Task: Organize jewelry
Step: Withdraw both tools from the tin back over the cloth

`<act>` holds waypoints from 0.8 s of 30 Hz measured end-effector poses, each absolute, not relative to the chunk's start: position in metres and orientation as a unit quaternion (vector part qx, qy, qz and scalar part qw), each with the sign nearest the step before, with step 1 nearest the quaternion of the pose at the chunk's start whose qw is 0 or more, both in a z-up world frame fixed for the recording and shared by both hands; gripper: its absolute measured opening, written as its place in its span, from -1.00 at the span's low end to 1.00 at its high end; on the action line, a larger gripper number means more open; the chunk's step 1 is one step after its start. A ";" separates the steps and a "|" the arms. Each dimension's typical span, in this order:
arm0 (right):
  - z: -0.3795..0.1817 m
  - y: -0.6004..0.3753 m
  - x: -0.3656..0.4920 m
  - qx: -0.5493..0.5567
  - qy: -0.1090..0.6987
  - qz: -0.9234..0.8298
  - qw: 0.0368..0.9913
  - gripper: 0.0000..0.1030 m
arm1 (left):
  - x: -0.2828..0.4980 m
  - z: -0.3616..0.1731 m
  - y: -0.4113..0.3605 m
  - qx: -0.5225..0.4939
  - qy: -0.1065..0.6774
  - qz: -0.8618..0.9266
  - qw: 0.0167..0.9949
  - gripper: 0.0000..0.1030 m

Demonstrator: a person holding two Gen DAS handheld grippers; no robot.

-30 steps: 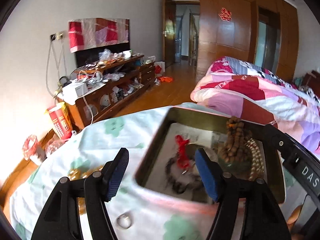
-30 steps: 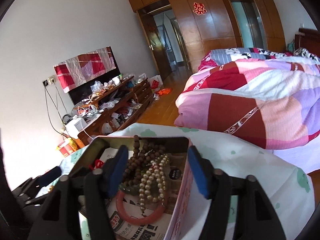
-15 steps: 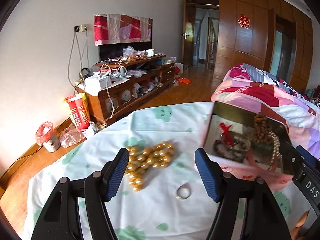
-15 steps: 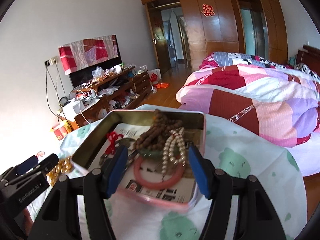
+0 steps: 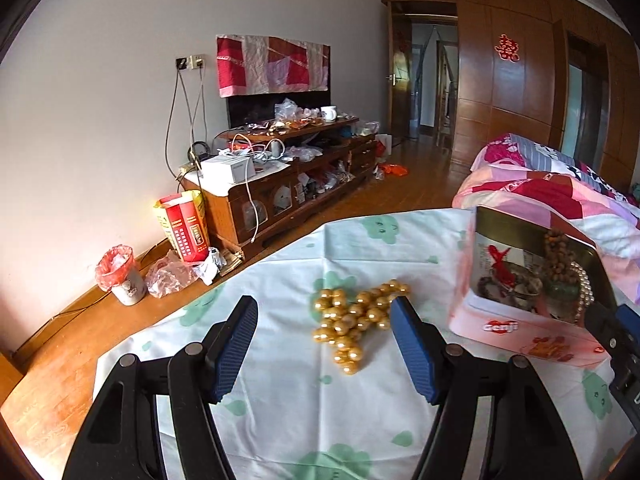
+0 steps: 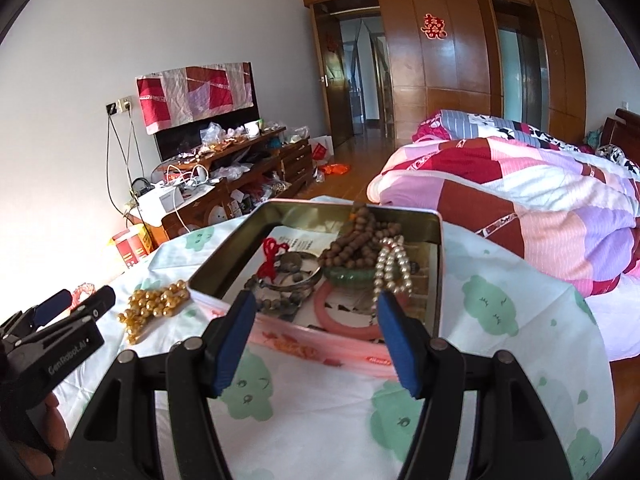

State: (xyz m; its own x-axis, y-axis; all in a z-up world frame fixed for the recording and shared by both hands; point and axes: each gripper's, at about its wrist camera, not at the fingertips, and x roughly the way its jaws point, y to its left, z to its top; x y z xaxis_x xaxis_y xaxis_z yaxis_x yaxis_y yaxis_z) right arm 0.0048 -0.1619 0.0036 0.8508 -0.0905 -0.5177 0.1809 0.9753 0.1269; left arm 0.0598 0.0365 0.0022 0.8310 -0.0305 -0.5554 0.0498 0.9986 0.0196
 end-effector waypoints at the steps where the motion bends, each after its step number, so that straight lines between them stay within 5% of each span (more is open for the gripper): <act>1: 0.003 -0.161 0.005 0.085 0.267 -0.070 0.958 0.29 | 0.060 0.002 0.038 0.018 0.291 -0.020 0.956 0.34; 17: -0.015 -0.109 0.016 0.068 0.330 0.053 0.940 0.28 | 0.085 -0.008 0.089 -0.043 0.321 0.038 0.945 0.34; 24: -0.033 -0.072 0.061 0.026 0.394 0.105 0.913 -0.04 | 0.085 -0.011 0.100 -0.066 0.328 0.065 0.940 0.34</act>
